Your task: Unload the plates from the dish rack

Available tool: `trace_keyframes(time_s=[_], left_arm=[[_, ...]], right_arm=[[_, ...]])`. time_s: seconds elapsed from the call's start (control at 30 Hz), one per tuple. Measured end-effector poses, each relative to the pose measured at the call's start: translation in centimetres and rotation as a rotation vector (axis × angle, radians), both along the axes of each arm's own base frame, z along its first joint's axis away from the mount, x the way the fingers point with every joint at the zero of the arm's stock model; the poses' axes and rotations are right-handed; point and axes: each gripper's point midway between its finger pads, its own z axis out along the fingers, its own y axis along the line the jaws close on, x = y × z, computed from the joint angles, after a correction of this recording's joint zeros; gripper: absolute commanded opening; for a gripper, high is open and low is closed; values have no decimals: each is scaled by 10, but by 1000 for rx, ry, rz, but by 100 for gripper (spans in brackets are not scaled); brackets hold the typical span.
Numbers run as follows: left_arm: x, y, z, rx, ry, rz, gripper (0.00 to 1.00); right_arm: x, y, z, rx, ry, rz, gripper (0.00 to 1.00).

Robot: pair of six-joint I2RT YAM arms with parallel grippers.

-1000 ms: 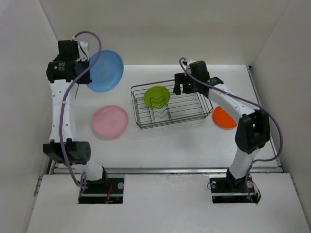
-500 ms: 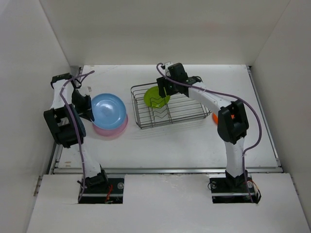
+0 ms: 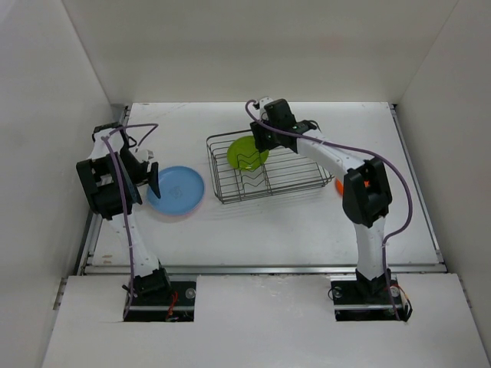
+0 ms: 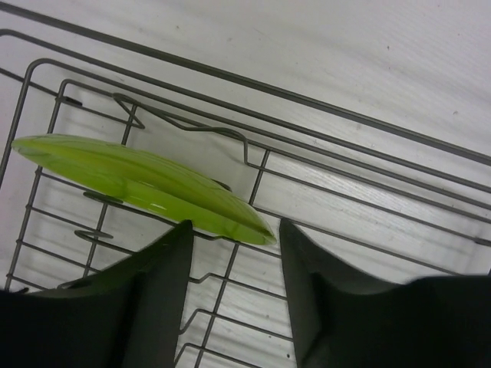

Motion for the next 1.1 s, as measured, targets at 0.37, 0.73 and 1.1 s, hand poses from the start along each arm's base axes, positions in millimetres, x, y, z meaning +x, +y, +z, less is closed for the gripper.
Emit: trace_keyframes(time_s=[0.37, 0.73, 1.1], left_arm=[[33, 3, 54, 95, -204, -18, 88], [90, -174, 164, 13, -642, -429, 95], [91, -209, 78, 41, -404, -493, 72]], right_arm=[[1, 4, 2, -19, -29, 33, 5], [-3, 9, 8, -26, -46, 36, 0], [-1, -26, 72, -50, -190, -124, 0]])
